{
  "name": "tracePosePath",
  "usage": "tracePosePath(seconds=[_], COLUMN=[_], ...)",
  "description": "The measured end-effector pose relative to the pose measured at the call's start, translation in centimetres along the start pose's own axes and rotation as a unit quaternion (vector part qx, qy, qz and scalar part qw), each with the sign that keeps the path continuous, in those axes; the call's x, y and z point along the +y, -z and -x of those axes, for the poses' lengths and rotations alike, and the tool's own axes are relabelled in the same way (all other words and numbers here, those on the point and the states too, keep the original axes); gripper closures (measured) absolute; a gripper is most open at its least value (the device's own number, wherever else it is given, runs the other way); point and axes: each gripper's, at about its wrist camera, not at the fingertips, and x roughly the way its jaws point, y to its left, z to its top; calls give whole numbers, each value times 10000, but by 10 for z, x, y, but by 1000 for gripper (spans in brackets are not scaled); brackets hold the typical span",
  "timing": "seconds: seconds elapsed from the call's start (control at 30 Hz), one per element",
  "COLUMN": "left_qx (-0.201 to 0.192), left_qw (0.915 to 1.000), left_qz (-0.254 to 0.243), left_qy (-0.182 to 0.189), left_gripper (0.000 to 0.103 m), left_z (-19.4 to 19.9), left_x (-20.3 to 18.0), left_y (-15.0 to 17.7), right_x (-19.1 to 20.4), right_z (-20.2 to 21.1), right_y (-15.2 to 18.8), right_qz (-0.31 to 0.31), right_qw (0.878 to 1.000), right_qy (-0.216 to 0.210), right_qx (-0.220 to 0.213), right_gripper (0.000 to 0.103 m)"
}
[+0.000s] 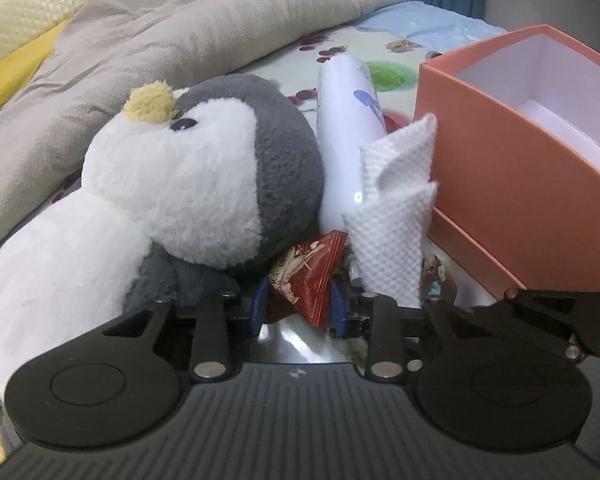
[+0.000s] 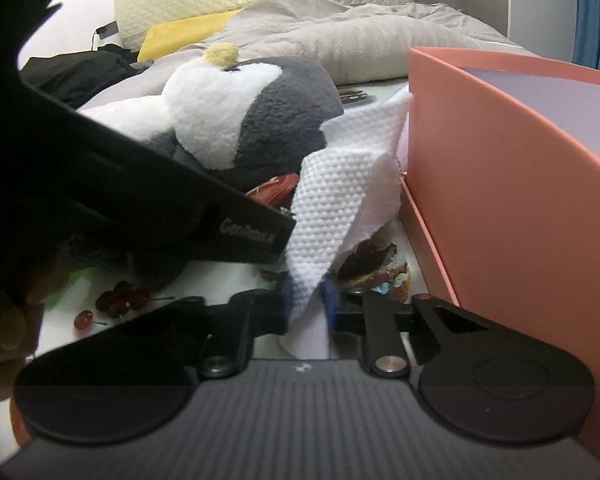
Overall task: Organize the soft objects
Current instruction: 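Grasp the white tissue with the right tool while the left tool grasps the red wrapper, then lift the tissue and red wrapper and carry them over the pink box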
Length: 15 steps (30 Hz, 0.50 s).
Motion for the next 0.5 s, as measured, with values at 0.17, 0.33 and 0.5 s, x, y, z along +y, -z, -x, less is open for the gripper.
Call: tracePosePath(seconds=[0.17,0.33,0.5], left_qx=[-61,-138,-245], left_qw=[9999,9993,9973], left_qz=[127,343,675], left_qy=[-61,-111,-128], left_gripper=[73,74,74], left_z=[8,27,57], left_x=[-2,-6,-10], left_y=[1,9,25], right_x=[1,5,1], right_z=[6,21,43], right_y=[0,3,6], right_qz=[-7,68,88], right_qw=[10000,10000,9999], right_qy=[14,-8,-71], right_qx=[3,18,-20], right_gripper=[91,91,91])
